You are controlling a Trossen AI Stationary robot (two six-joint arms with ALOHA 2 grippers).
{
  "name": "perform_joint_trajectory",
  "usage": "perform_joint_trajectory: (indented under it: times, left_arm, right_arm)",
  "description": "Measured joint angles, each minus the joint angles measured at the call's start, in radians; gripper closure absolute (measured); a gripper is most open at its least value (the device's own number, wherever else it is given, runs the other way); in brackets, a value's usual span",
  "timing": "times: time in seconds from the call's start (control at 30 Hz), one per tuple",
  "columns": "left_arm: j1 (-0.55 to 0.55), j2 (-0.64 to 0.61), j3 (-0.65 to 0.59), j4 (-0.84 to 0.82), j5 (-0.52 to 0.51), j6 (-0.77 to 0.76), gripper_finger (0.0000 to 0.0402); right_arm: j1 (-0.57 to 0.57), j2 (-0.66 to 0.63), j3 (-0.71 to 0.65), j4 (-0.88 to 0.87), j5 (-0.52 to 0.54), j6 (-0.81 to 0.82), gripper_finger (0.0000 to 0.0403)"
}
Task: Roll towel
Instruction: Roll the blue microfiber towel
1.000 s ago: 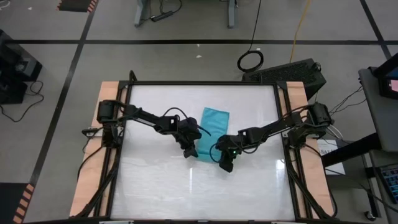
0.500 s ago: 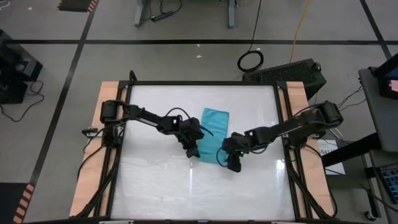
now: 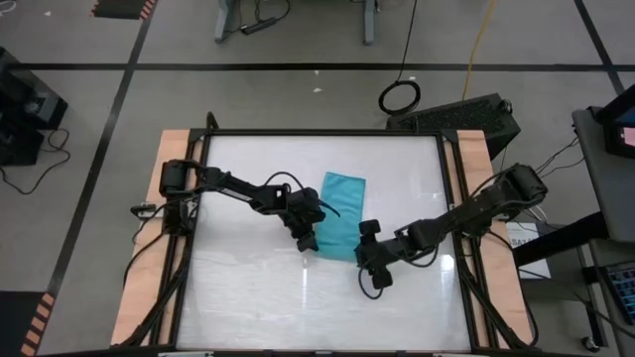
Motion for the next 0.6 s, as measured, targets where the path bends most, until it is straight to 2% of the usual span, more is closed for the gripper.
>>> perform_joint_trajectory:
  times: [0.37, 0.5, 0.6]
  left_arm:
    - [0.000, 0.001, -0.001, 0.000, -0.005, 0.006, 0.0380]
    - [0.000, 0.001, -0.001, 0.003, -0.004, 0.063, 0.0358]
    - [0.000, 0.001, -0.001, 0.007, 0.015, 0.111, 0.0326]
  right_arm:
    - [-0.012, 0.117, 0.000, 0.044, 0.033, -0.009, 0.0202]
    - [-0.026, 0.154, 0.000, 0.045, 0.024, 0.040, 0.0202]
    - [-0.034, 0.167, 0.002, 0.049, 0.020, 0.074, 0.0205]
